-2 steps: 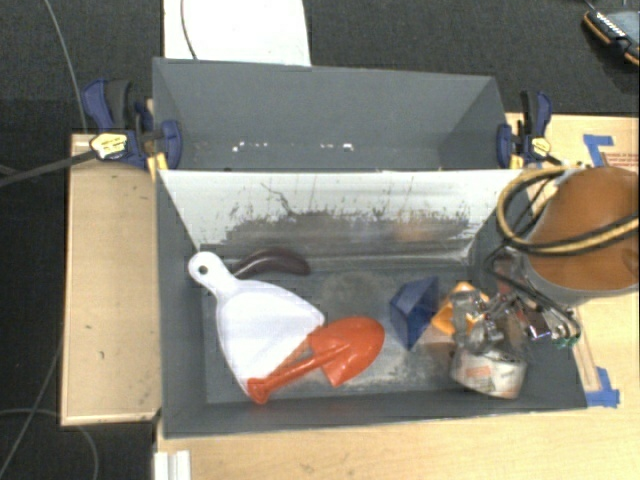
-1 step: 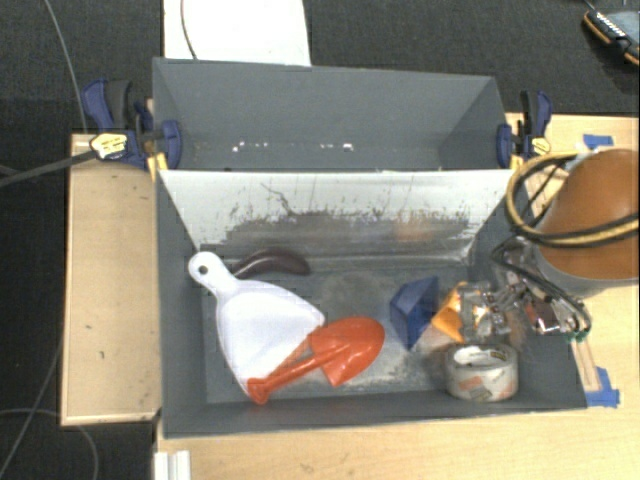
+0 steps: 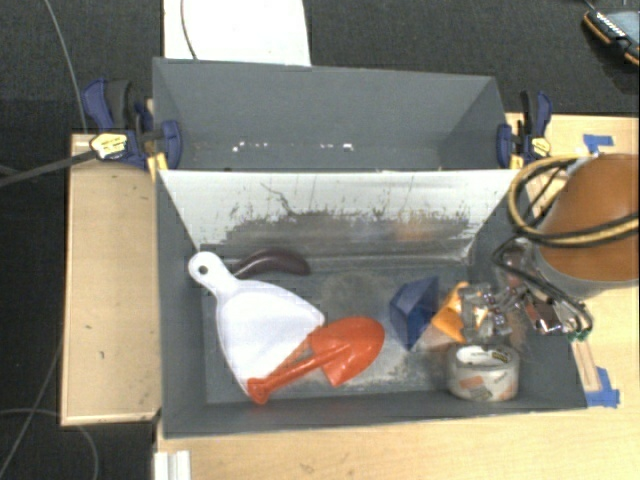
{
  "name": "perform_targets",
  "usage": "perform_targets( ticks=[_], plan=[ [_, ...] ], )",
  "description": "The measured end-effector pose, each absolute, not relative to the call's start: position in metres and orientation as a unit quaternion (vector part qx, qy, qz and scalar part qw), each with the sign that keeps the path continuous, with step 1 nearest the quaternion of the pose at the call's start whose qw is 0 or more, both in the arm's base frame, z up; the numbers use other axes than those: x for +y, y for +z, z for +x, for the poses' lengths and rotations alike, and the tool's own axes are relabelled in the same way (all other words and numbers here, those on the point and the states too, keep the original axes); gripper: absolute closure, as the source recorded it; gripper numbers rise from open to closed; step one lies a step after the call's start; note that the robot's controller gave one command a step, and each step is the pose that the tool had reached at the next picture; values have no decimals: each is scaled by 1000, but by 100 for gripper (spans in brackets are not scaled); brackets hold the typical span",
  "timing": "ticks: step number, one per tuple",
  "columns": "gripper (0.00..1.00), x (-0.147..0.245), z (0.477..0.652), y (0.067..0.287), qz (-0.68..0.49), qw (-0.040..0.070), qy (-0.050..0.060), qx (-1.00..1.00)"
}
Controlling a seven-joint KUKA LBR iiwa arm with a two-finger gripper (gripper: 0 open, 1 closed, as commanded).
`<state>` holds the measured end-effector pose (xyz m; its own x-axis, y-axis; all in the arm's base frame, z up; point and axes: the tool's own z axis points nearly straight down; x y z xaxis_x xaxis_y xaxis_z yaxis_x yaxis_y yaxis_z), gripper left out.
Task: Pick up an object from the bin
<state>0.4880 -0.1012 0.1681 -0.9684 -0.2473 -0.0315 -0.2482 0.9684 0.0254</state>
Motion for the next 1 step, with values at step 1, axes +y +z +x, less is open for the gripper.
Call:
perform_targets(
  ticks=[1],
  plan=[
    [100, -74, 476, 128, -138, 14, 14, 990]
  ],
)
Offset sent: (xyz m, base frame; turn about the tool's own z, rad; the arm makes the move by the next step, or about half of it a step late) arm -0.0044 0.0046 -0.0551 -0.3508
